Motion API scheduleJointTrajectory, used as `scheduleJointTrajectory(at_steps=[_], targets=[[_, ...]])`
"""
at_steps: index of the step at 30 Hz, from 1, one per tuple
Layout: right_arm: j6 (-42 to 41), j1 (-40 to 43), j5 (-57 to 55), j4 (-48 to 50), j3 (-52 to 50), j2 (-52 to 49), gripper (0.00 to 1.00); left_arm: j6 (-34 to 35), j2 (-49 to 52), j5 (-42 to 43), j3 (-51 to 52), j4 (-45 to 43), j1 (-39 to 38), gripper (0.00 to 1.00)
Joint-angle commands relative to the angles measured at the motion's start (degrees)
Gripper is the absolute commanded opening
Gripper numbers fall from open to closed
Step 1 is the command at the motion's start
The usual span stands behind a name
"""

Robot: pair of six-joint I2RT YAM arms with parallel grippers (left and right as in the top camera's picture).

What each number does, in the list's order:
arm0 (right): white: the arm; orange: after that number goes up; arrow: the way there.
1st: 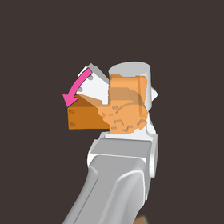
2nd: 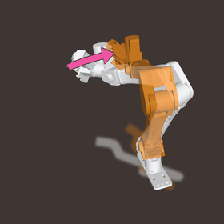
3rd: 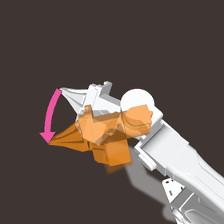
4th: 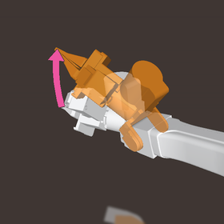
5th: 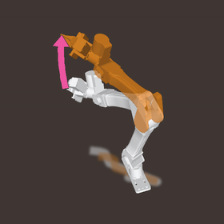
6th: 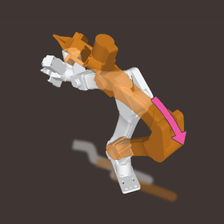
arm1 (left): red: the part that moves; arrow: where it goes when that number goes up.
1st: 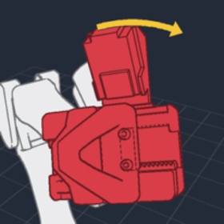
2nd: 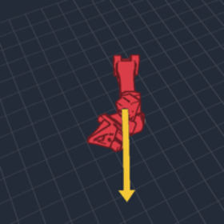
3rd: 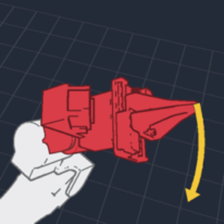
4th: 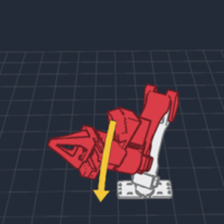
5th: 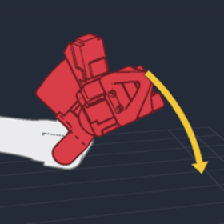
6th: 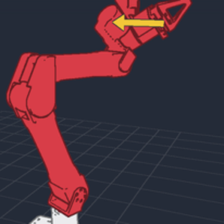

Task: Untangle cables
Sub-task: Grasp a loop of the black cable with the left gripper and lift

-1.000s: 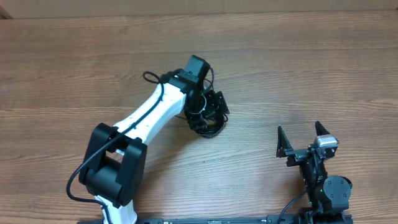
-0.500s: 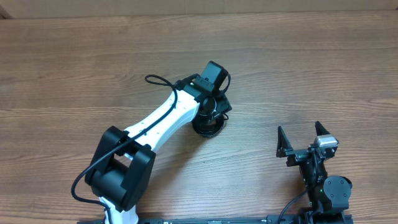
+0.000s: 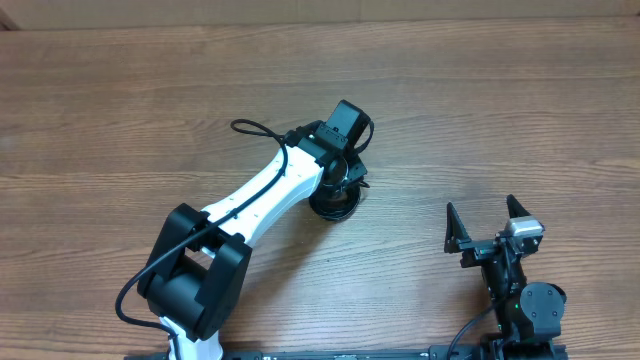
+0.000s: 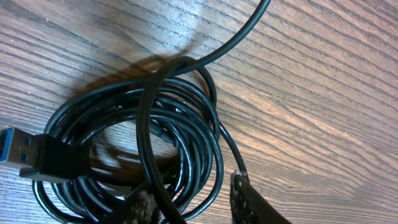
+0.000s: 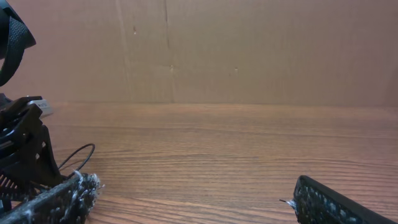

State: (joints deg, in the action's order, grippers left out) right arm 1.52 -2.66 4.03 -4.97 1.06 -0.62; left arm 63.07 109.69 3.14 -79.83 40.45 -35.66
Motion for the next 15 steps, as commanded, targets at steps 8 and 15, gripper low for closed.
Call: scheduleJointTrajectory(at_steps=[8, 15], targets=[[0.26, 0.15, -0.55, 0.35, -0.57, 0.44, 1.00, 0.11, -0.31, -0.13, -1.03, -0.02, -0.33, 0.04], [0.26, 0.15, -0.55, 0.35, -0.57, 0.44, 1.00, -5.22, -7.93, -1.97, -3.50, -0.22, -0.31, 0.04]])
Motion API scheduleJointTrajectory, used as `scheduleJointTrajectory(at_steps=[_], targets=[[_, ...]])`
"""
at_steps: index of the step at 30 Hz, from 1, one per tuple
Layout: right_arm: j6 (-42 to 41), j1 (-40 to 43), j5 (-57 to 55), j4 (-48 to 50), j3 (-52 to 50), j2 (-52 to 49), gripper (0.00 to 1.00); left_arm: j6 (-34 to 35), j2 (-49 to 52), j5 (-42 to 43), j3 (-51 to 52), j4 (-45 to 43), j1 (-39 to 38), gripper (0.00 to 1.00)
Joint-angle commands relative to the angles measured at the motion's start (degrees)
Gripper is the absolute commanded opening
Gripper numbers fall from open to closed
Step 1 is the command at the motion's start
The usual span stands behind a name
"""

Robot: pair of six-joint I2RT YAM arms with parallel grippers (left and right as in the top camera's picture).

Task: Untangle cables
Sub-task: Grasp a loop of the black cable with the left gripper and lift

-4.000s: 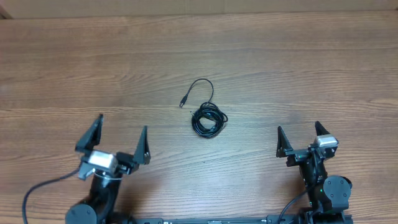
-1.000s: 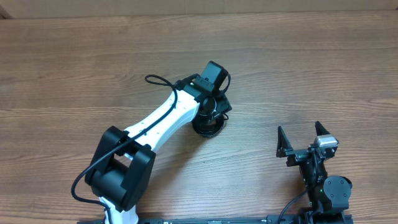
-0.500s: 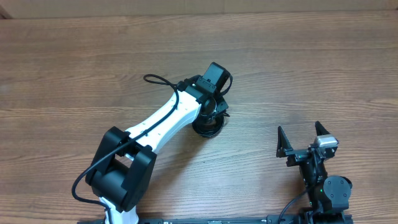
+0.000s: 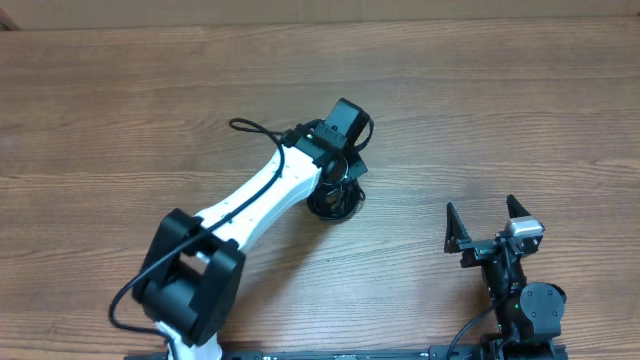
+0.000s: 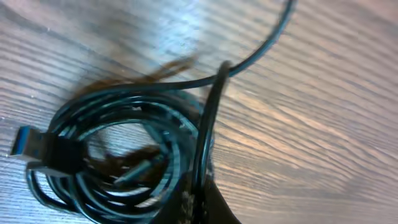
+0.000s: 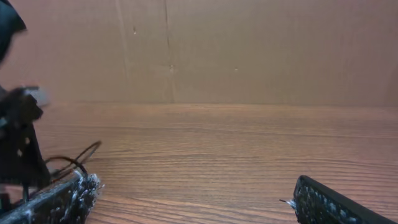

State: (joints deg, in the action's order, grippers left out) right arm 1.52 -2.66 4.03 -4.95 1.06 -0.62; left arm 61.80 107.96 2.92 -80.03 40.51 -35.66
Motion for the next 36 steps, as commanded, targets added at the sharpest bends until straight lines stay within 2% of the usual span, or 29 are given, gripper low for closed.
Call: scheduleJointTrajectory(at_steps=[1, 5, 12, 16, 20, 26, 32, 36], targets=[[0.26, 0.15, -0.55, 0.33, -0.57, 0.44, 1.00, -6.71, -8.61, -2.25, -3.87, -0.81, -0.31, 0.04], [0.26, 0.15, -0.55, 0.33, -0.57, 0.44, 1.00, -14.82, -13.99, -2.23, -4.57, -3.65, -0.31, 0.04], [0.26, 0.15, -0.55, 0.33, -0.57, 0.44, 1.00, -17.55, -22.47, -2.34, -4.57, -9.22, -0.24, 0.04], [0.26, 0.15, -0.55, 0.33, -0.57, 0.44, 1.00, -23.37, -25.46, -2.89, -4.57, -13.79, -0.26, 0.04], [0.26, 0.15, -0.55, 0.31, -0.57, 0.44, 1.00, -24.70, -28.37, -9.25, -4.57, -16.61, -0.24, 0.04], [0.26, 0.15, -0.55, 0.33, -0.57, 0.44, 1.00, -33.75, -32.98, -14.34, -4.57, -23.39, -0.24, 0.04], [0.26, 0.15, -0.55, 0.33, -0.57, 0.44, 1.00, -34.53, -34.99, -24.72, -4.57, -25.92, -0.22, 0.04], [0.26, 0.15, -0.55, 0.33, -0.57, 0.44, 1.00, -34.80, -35.39, -25.14, -4.57, -31.56, 0.61, 0.04]])
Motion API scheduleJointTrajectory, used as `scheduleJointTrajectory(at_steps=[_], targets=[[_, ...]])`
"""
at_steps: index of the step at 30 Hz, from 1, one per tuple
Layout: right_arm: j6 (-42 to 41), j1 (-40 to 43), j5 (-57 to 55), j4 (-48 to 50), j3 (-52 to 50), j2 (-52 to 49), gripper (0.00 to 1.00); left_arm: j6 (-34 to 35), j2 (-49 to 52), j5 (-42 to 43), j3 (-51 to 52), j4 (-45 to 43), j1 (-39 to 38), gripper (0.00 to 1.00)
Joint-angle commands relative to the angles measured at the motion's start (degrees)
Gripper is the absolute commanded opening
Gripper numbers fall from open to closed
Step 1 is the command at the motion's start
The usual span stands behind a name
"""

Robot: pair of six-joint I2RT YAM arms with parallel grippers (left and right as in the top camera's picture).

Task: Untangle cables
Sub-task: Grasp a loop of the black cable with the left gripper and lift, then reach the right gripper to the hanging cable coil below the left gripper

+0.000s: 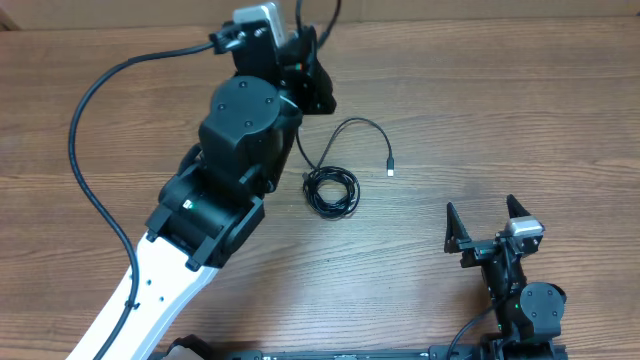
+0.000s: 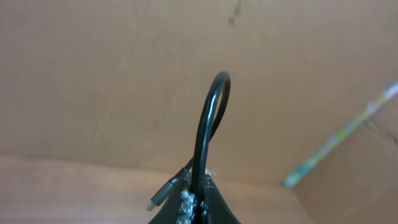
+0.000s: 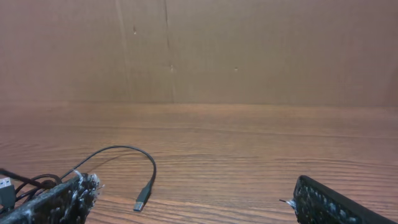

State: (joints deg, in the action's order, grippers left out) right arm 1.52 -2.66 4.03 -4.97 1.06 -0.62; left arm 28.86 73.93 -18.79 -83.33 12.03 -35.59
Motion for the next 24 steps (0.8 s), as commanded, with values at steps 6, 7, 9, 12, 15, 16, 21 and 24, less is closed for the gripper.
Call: scheduleJointTrajectory(at_steps=[6, 7, 9, 12, 15, 16, 21, 24], targets=[[0.26, 0.15, -0.55, 0.35, -0.57, 0.44, 1.00, -1.86, -1.36, -3.67, -1.27, -1.75, 1.16, 0.04], [0.26, 0.15, -0.55, 0.35, -0.57, 0.44, 1.00, -1.86, -1.33, -3.67, -1.27, 1.64, 1.16, 0.04], [0.26, 0.15, -0.55, 0.33, -0.57, 0.44, 1.00, -1.90, -1.18, -3.96, -1.27, 7.21, 1.18, 0.04], [0.26, 0.15, -0.55, 0.33, -0.57, 0.44, 1.00, -3.56, -1.14, -4.79, -1.27, 10.47, 1.18, 0.04], [0.26, 0.15, -0.55, 0.35, -0.57, 0.44, 1.00, -4.72, -1.16, -4.83, -1.27, 11.91, 1.18, 0.04], [0.26, 0.15, -0.55, 0.35, -0.57, 0.44, 1.00, -4.68, -1.16, -5.70, -1.27, 13.05, 1.18, 0.04], [0.26, 0.15, -0.55, 0.35, -0.57, 0.44, 1.00, -4.46, -0.35, -9.29, -1.20, 23.87, 1.18, 0.04], [0.31, 0.15, -0.79, 0.48, -0.57, 0.44, 1.00, -4.46, 0.66, -8.59, -1.20, 27.87, 1.18, 0.04]])
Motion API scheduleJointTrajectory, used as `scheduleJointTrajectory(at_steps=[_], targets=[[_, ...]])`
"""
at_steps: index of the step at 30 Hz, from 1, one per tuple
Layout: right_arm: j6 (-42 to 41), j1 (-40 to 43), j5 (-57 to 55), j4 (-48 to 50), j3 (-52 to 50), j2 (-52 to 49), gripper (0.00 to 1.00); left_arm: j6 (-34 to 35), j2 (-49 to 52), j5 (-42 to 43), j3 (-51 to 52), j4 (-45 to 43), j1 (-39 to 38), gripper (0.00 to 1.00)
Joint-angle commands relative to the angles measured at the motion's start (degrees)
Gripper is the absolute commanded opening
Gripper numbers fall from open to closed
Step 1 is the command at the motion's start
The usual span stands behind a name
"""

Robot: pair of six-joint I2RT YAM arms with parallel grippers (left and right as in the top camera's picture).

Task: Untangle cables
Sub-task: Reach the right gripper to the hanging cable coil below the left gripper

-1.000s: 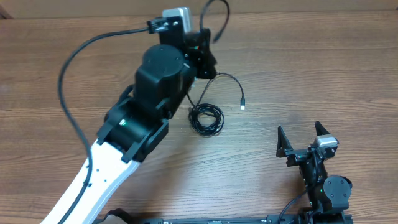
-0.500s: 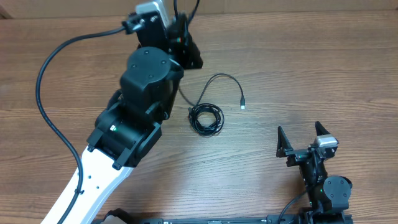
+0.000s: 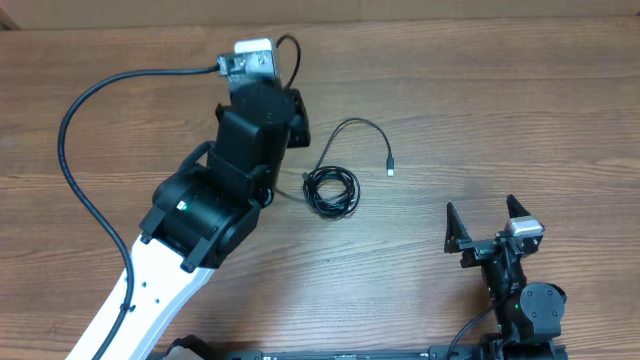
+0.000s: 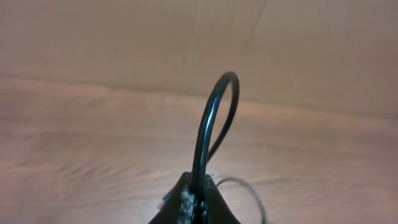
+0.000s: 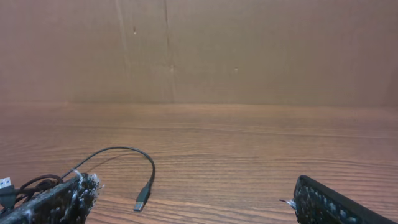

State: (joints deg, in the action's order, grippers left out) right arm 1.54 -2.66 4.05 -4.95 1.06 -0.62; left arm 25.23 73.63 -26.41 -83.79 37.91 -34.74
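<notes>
A black cable lies on the wooden table as a small coil (image 3: 331, 191). One loose end arcs right to a small plug (image 3: 390, 168), which also shows in the right wrist view as the plug (image 5: 142, 202). My left gripper (image 4: 196, 194) is raised off the table and shut on a strand of this cable. The strand stands up from the fingers as a narrow loop (image 4: 216, 118), seen from overhead as a loop (image 3: 291, 48) at the wrist. My right gripper (image 3: 487, 226) rests open and empty at the near right, well away from the cable.
The left arm's own thick black lead (image 3: 95, 90) curves over the table's left part. A brown cardboard wall (image 5: 249, 50) stands along the table's far edge. Bare wood (image 3: 500, 110) lies to the right of the cable.
My left wrist has tilted down, so its view now takes in the table rather than only the wall. It has dropped slightly toward me. The strand stays gripped; coil, plug and right arm are unchanged.
My left gripper first hung open just above the coil, a strand between its fingers. Then it was shut on that strand. Later it was high above the table with the strand, and a loose end with a plug lay stretched out right of a smaller coil, as now.
</notes>
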Motion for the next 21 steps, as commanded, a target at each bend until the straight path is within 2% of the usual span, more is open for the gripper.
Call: scheduleJointTrajectory(at_steps=[1, 2, 4, 7, 10, 12, 14, 16, 19, 21], targets=[[0.24, 0.15, -1.40, 1.92, -0.57, 0.44, 1.00, -0.85, 1.05, 0.20, -0.74, 2.71, 0.33, 0.04], [0.00, 0.15, -1.07, 2.73, -0.57, 0.44, 1.00, -0.87, 1.11, 1.31, -0.74, 3.04, 0.37, 0.04], [-5.53, 0.07, 7.56, 5.05, -0.57, 0.44, 1.00, -2.23, 1.11, 4.46, -0.74, 3.26, 0.63, 0.04], [-18.75, 0.07, 30.29, 5.38, -0.57, 0.44, 1.00, -4.79, 1.11, 11.13, -0.74, 3.45, 1.84, 0.04], [-24.68, 0.07, 32.00, 10.49, -0.57, 0.44, 1.00, -7.50, 1.11, 20.48, -0.74, 3.67, 4.07, 0.04], [-31.67, 0.07, 32.11, 18.56, 0.26, 0.44, 1.00, -7.50, 1.11, 24.70, -0.74, 3.69, 6.03, 0.04], [-30.91, 0.09, 32.00, 19.19, 3.10, 0.44, 1.00, -7.72, 1.09, 27.10, -1.09, 3.43, 7.48, 0.04], [-27.89, 0.48, 30.73, 15.72, 7.43, 0.33, 1.00, -9.94, 1.09, 30.73, -2.58, 3.37, 8.41, 0.04], [-22.91, 0.87, 29.88, 3.85, 16.20, -2.64, 1.00, -10.05, 1.09, 33.24, -6.71, 3.89, 8.35, 0.04], [-18.86, 0.85, 30.38, -4.98, 24.96, -8.92, 1.00, -10.03, 1.09, 34.16, -9.18, 3.87, 8.35, 0.04]])
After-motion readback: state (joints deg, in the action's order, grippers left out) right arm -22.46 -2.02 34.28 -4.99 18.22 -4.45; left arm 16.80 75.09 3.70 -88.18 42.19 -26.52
